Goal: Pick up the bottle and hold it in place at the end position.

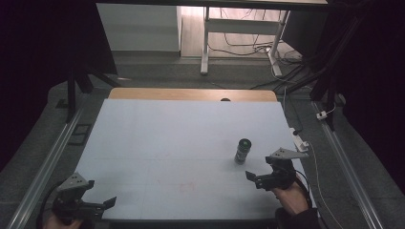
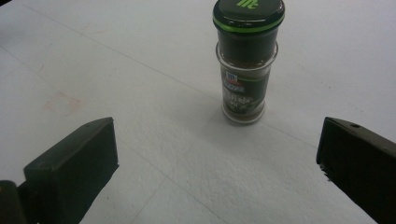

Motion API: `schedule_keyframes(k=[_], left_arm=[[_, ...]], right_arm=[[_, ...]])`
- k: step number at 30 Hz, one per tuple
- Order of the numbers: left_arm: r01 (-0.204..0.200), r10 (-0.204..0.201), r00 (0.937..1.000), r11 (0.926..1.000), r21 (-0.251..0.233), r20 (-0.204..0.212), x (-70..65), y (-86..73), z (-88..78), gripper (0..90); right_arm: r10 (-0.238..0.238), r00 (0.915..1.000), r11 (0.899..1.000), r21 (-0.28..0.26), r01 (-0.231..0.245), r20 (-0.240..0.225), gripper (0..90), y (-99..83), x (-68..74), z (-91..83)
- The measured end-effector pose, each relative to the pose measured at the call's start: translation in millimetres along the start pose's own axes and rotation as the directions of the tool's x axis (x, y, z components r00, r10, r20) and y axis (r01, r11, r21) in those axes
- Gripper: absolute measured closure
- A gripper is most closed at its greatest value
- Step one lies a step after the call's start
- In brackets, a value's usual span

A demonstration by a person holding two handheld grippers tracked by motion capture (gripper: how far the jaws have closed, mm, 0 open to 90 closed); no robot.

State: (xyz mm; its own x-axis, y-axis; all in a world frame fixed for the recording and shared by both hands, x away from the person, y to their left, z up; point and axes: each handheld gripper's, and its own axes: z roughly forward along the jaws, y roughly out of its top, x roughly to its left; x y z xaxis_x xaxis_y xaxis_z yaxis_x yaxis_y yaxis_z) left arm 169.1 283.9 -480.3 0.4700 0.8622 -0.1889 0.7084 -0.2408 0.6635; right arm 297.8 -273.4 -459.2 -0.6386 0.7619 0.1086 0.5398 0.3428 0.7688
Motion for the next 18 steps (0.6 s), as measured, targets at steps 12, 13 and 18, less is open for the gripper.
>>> schedule_keyframes(k=[12, 13, 18], left_arm=[[0.003, -0.003, 1.0000, 1.0000, 0.000, 0.000, 0.0, -0.2, -0.4, 0.0], [0.004, -0.004, 1.0000, 1.0000, 0.000, 0.001, 0.1, -0.3, -0.4, 0.0], [0.004, -0.004, 1.0000, 1.0000, 0.002, 0.000, 0.1, -0.4, -0.3, 0.0]], right_arm=[[0.000, 1.0000, 1.000, 0.026, 0.000, 0.001, 0.0, 6.5, -5.7, 18.1], [-0.010, 0.9999, 0.999, 0.031, 0.009, 0.012, 0.0, 8.0, -5.6, 21.7], [-0.032, 0.9992, 0.999, 0.041, 0.031, 0.025, 0.0, 12.0, -6.6, 30.7]])
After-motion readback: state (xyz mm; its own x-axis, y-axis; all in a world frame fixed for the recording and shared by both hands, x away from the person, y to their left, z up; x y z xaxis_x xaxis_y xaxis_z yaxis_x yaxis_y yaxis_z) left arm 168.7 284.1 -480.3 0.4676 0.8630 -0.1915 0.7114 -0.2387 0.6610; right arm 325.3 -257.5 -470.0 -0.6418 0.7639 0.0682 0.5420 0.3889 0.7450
